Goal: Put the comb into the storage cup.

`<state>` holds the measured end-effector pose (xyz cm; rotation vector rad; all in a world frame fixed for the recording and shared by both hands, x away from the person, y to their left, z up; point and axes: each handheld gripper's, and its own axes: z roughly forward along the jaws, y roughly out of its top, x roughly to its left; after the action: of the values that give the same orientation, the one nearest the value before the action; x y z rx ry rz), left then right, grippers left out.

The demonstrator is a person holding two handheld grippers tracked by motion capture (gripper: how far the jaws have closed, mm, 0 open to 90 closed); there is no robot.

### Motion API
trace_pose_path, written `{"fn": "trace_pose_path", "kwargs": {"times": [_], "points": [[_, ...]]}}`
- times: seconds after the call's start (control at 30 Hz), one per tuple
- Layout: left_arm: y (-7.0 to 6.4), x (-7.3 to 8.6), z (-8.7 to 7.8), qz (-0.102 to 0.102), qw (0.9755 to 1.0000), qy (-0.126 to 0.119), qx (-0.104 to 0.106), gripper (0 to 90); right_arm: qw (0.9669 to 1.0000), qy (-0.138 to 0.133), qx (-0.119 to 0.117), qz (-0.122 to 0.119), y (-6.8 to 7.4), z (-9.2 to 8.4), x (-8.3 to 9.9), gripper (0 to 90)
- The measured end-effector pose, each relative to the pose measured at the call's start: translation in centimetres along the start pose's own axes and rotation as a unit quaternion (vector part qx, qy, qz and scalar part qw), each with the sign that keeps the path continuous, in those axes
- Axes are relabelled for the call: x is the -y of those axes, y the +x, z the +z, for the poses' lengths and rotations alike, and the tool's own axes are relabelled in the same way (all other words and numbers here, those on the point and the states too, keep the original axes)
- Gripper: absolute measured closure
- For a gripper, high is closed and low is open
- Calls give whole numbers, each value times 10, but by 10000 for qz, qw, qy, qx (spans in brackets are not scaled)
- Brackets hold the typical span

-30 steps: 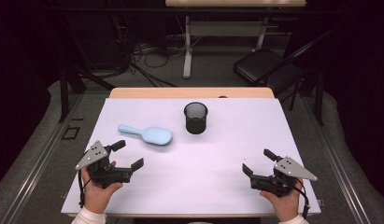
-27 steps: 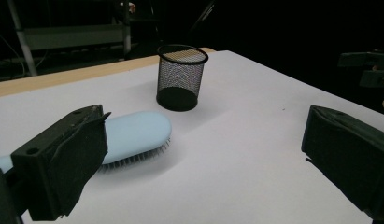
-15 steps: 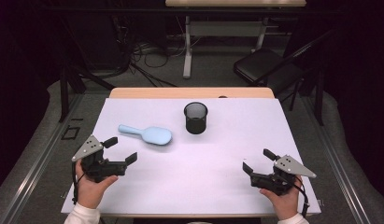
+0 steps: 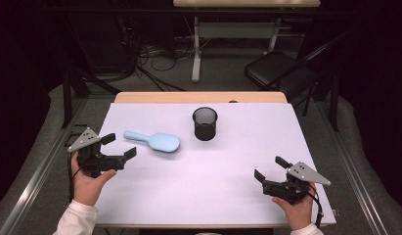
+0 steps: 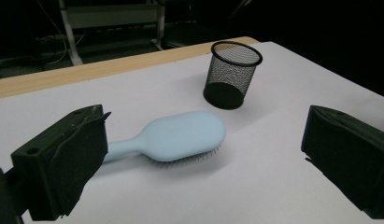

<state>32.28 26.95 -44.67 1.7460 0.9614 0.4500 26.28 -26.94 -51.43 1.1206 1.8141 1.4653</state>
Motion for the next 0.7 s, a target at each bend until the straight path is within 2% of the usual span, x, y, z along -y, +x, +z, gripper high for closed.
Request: {"fn": "trace_pose_path", "kwargs": {"times": [0.23, 0.27, 0.43, 0.57, 0.7], "points": [[10, -9, 7, -186, 9997, 117, -50, 6, 10000, 55, 14, -49, 2, 1, 1, 94], [14, -12, 10, -311, 9994, 132, -5, 7, 9999, 68, 17, -109, 3, 1, 1, 97], [22, -21, 15, -476, 9986, 233, -57, 15, 9999, 77, 7, -148, 4, 2, 1, 102], [27, -29, 18, -526, 9982, 286, -106, 23, 9999, 80, 8, -111, 3, 2, 1, 106], [31, -36, 21, -482, 9979, 389, -212, 30, 9999, 88, 14, -100, 4, 3, 2, 110]]}}
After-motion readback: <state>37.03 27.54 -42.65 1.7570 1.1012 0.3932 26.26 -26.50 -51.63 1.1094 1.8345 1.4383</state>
